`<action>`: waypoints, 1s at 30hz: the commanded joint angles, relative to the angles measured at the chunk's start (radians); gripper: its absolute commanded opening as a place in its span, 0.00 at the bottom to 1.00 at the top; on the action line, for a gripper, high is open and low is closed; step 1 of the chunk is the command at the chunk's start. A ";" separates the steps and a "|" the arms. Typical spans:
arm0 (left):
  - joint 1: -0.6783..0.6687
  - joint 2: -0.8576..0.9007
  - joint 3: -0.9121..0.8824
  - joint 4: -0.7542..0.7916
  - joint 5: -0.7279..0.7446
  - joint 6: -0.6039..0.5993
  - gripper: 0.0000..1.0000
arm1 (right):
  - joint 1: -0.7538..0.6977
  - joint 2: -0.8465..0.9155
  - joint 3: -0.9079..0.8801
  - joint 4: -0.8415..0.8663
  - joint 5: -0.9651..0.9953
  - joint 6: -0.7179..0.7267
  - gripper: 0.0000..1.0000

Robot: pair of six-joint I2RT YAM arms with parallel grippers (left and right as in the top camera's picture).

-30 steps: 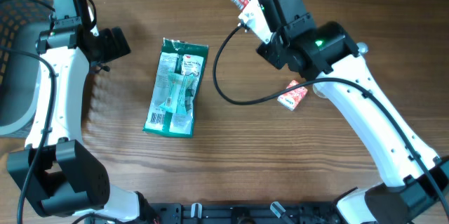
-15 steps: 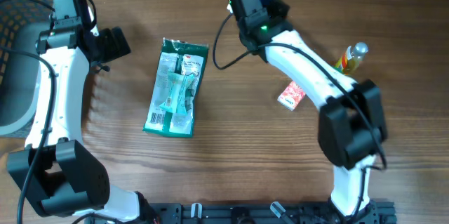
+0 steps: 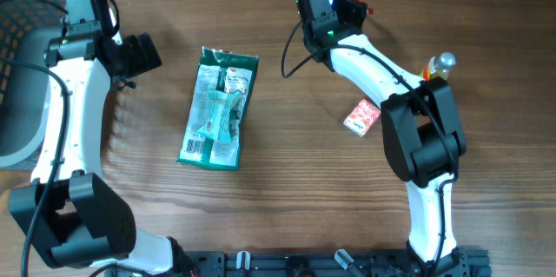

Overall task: Scan the item barcode
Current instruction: 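Hold the red strips before the scanner, then lower the red strips to the table right of center and release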

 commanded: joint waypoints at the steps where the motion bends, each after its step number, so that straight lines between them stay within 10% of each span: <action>1: 0.003 -0.002 0.007 0.002 0.008 -0.002 1.00 | 0.004 0.026 0.014 -0.024 0.023 -0.029 0.04; 16: 0.003 -0.002 0.007 0.002 0.008 -0.002 1.00 | 0.010 0.025 0.013 -0.097 -0.033 -0.006 0.04; 22: 0.004 -0.002 0.007 0.002 0.008 -0.002 1.00 | 0.010 -0.093 0.014 -0.190 -0.109 0.238 0.04; 30: 0.003 -0.002 0.007 0.002 0.008 -0.002 1.00 | 0.008 -0.375 0.013 -0.717 -0.747 0.688 0.04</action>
